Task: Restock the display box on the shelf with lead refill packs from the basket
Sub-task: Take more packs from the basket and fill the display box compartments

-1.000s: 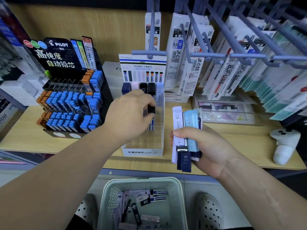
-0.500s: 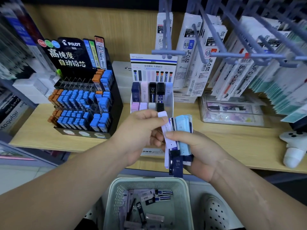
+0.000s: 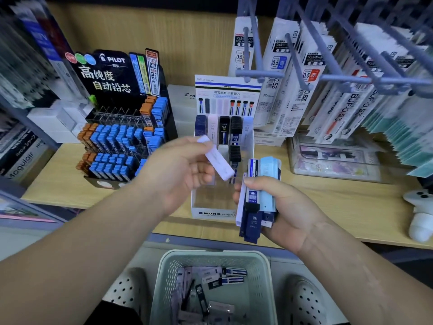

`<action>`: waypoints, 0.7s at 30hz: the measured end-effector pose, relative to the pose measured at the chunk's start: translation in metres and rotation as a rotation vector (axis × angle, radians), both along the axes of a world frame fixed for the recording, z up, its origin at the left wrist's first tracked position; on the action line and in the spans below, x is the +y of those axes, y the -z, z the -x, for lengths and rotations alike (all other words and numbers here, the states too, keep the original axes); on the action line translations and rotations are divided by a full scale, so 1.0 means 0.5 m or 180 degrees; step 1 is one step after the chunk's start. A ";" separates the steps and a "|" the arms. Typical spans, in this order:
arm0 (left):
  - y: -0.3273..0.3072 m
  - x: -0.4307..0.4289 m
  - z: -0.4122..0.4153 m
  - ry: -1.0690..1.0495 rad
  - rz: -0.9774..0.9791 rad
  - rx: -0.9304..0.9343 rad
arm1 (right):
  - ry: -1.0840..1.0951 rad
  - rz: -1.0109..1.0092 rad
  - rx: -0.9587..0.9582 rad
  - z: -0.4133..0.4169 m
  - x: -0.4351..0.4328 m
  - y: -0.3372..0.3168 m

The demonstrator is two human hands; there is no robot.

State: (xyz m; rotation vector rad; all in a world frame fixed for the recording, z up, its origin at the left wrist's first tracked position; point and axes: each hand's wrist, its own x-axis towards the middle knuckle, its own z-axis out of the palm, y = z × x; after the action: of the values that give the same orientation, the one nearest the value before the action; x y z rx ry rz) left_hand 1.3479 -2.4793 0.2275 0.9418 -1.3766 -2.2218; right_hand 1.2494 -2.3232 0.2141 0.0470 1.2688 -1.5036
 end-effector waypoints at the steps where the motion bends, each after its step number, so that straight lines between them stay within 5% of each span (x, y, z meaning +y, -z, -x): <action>1: -0.006 -0.016 -0.005 -0.0082 0.0167 0.0010 | 0.0025 -0.0011 0.0017 0.001 0.000 -0.001; 12: 0.005 -0.064 -0.033 0.0203 0.1953 -0.0742 | 0.0064 -0.0165 0.0139 0.010 0.004 0.004; 21: 0.021 -0.074 -0.040 0.0400 0.2164 -0.0984 | 0.0011 -0.0179 0.0239 0.013 0.007 0.009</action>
State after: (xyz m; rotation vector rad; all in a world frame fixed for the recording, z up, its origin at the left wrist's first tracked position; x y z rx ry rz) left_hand 1.3678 -2.5161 0.2172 0.9692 -2.1798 -1.5164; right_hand 1.2427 -2.3196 0.2097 0.0297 1.3716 -1.4843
